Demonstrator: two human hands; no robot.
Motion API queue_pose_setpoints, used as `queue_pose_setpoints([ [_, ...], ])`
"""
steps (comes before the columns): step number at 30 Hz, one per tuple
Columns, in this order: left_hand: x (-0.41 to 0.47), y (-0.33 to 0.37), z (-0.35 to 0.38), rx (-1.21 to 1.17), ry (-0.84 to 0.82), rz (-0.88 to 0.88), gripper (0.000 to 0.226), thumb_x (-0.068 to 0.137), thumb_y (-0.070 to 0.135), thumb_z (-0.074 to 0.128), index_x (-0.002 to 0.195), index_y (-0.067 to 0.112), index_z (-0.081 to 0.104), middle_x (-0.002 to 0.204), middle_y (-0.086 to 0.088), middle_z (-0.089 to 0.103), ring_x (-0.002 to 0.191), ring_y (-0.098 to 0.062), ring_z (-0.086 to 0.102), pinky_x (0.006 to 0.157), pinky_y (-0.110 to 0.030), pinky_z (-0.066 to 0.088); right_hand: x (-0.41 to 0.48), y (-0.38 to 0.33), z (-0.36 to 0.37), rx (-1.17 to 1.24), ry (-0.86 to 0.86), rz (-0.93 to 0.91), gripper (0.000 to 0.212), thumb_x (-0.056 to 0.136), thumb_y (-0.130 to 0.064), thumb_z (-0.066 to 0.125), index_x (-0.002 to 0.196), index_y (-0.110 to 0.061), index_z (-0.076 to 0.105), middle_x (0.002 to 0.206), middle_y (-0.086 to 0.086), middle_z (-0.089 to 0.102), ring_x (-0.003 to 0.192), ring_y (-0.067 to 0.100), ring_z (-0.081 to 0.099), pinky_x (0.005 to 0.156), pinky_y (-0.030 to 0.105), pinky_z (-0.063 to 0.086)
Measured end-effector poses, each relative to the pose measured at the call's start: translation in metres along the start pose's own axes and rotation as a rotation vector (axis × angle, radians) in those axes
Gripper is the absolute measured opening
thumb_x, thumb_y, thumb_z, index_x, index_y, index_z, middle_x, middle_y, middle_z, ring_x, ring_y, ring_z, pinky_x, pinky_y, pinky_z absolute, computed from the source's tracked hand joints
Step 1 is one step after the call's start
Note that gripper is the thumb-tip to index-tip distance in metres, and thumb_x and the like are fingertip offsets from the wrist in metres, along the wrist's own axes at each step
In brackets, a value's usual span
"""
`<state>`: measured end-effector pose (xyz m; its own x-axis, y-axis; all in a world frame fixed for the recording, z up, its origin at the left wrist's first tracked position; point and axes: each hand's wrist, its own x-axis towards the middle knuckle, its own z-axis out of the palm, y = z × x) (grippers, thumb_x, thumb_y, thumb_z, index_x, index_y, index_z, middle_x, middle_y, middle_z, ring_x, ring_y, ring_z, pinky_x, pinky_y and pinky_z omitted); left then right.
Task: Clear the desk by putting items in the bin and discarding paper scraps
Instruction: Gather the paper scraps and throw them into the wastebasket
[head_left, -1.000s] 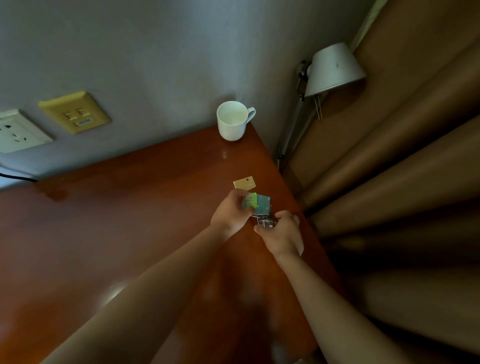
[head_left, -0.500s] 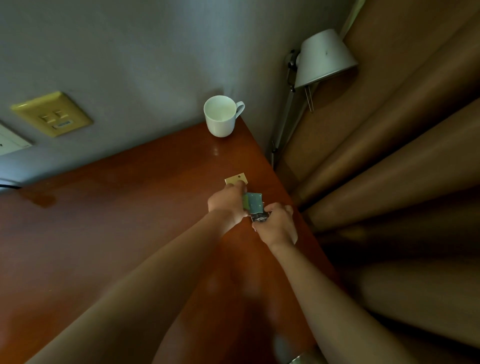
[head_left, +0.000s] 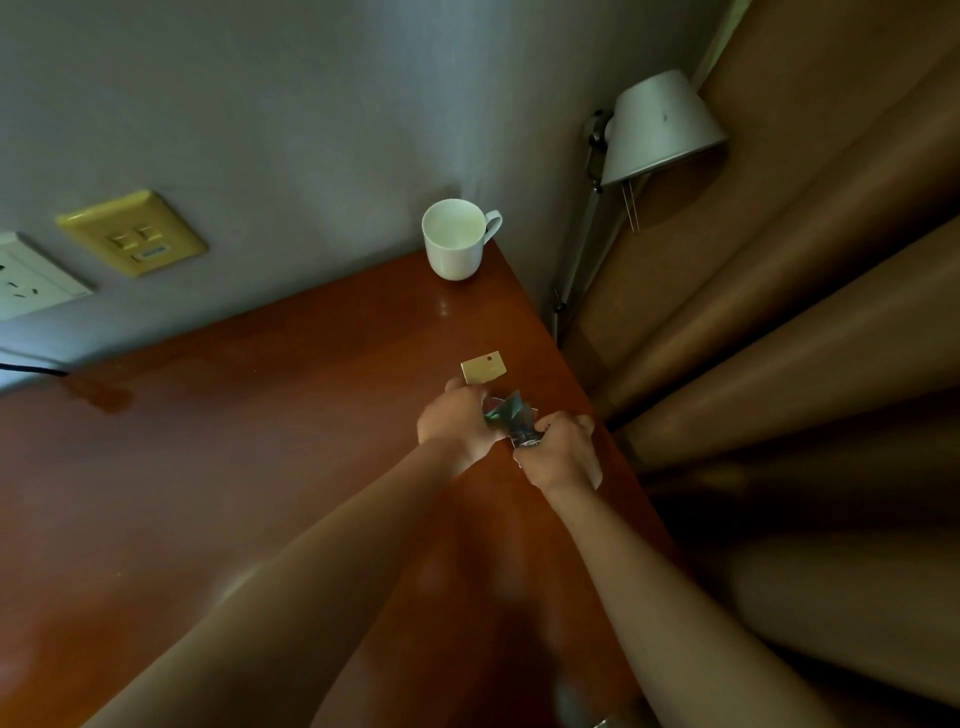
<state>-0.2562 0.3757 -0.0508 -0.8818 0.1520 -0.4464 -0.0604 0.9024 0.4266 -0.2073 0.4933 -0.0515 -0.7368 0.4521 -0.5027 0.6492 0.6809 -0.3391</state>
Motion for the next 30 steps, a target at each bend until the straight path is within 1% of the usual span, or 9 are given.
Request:
queue_pose_setpoints([
  [2, 0.001, -0.002, 0.002, -0.174, -0.026, -0.021, 0.016, 0.084, 0.031, 0.065, 0.098, 0.024, 0.059, 0.105, 0.001, 0.059, 0.092, -0.02, 0.061, 0.068, -0.031, 0.047, -0.001, -0.001, 0.0, -0.012, -0.001, -0.013, 0.042, 0.078, -0.022, 0.077, 0.115, -0.02, 0.057, 0.124, 0.006, 0.045, 0.085, 0.021, 0.061, 0.062, 0.032, 0.054],
  [4, 0.001, -0.002, 0.001, -0.436, -0.055, -0.053, 0.006, 0.09, 0.019, 0.055, 0.096, 0.019, 0.056, 0.092, -0.001, 0.063, 0.08, -0.018, 0.062, 0.066, -0.03, 0.049, -0.003, -0.003, 0.001, -0.023, 0.022, -0.045, 0.043, 0.08, -0.02, 0.075, 0.118, -0.018, 0.055, 0.125, 0.007, 0.045, 0.085, 0.023, 0.062, 0.057, 0.029, 0.049],
  [7, -0.005, 0.001, -0.005, -0.912, -0.11, -0.175, 0.019, 0.096, 0.009, 0.051, 0.115, 0.011, 0.053, 0.082, 0.001, 0.06, 0.059, -0.005, 0.054, 0.049, -0.015, 0.042, -0.006, -0.005, 0.001, -0.069, 0.058, -0.084, 0.043, 0.081, -0.024, 0.075, 0.118, -0.018, 0.055, 0.121, 0.006, 0.05, 0.084, 0.022, 0.063, 0.053, 0.026, 0.044],
  [8, -0.006, 0.001, -0.005, -1.023, -0.128, -0.204, 0.022, 0.097, 0.01, 0.052, 0.119, 0.011, 0.051, 0.082, 0.001, 0.06, 0.055, -0.005, 0.051, 0.046, -0.015, 0.039, -0.006, -0.005, 0.0, -0.09, 0.062, -0.093, 0.042, 0.081, -0.025, 0.075, 0.118, -0.019, 0.055, 0.12, 0.006, 0.052, 0.084, 0.022, 0.063, 0.053, 0.026, 0.044],
  [14, -0.006, 0.0, -0.004, -1.515, -0.165, -0.362, 0.022, 0.095, -0.002, 0.051, 0.111, 0.013, 0.053, 0.091, -0.008, 0.06, 0.074, -0.021, 0.058, 0.075, -0.038, 0.048, -0.005, -0.005, -0.004, -0.169, 0.028, -0.095, 0.048, 0.08, -0.023, 0.076, 0.123, -0.02, 0.054, 0.123, 0.006, 0.049, 0.095, 0.024, 0.063, 0.059, 0.029, 0.049],
  [18, -0.008, -0.003, -0.006, -1.656, -0.25, -0.329, 0.032, 0.097, -0.003, 0.04, 0.123, 0.009, 0.055, 0.099, -0.015, 0.066, 0.083, -0.026, 0.065, 0.085, -0.04, 0.05, -0.003, -0.006, -0.007, -0.172, 0.009, -0.07, 0.041, 0.08, -0.023, 0.077, 0.117, -0.02, 0.058, 0.121, 0.007, 0.048, 0.092, 0.025, 0.062, 0.059, 0.03, 0.048],
  [24, -0.016, -0.002, -0.014, -1.741, -0.269, -0.322, 0.037, 0.094, -0.008, 0.035, 0.114, 0.011, 0.059, 0.101, -0.012, 0.06, 0.087, -0.023, 0.061, 0.089, -0.038, 0.05, -0.007, -0.008, -0.006, -0.253, 0.043, -0.137, 0.042, 0.081, -0.023, 0.075, 0.117, -0.02, 0.054, 0.118, 0.004, 0.051, 0.092, 0.023, 0.063, 0.058, 0.03, 0.048],
  [26, -0.017, -0.002, -0.015, -1.752, -0.265, -0.332, 0.037, 0.092, -0.009, 0.036, 0.113, 0.01, 0.06, 0.096, -0.012, 0.057, 0.083, -0.022, 0.058, 0.085, -0.035, 0.05, -0.007, -0.008, -0.006, -0.281, 0.046, -0.151, 0.046, 0.08, -0.023, 0.077, 0.119, -0.02, 0.053, 0.119, 0.004, 0.054, 0.094, 0.023, 0.063, 0.058, 0.029, 0.048],
  [30, -0.018, -0.009, -0.016, -1.788, -0.266, -0.327, 0.034, 0.093, -0.006, 0.036, 0.111, 0.009, 0.061, 0.077, -0.007, 0.051, 0.066, -0.016, 0.049, 0.063, -0.027, 0.038, -0.003, -0.01, -0.007, -0.271, 0.021, -0.145, 0.052, 0.077, -0.025, 0.079, 0.121, -0.02, 0.052, 0.12, 0.005, 0.054, 0.096, 0.024, 0.063, 0.058, 0.029, 0.047],
])
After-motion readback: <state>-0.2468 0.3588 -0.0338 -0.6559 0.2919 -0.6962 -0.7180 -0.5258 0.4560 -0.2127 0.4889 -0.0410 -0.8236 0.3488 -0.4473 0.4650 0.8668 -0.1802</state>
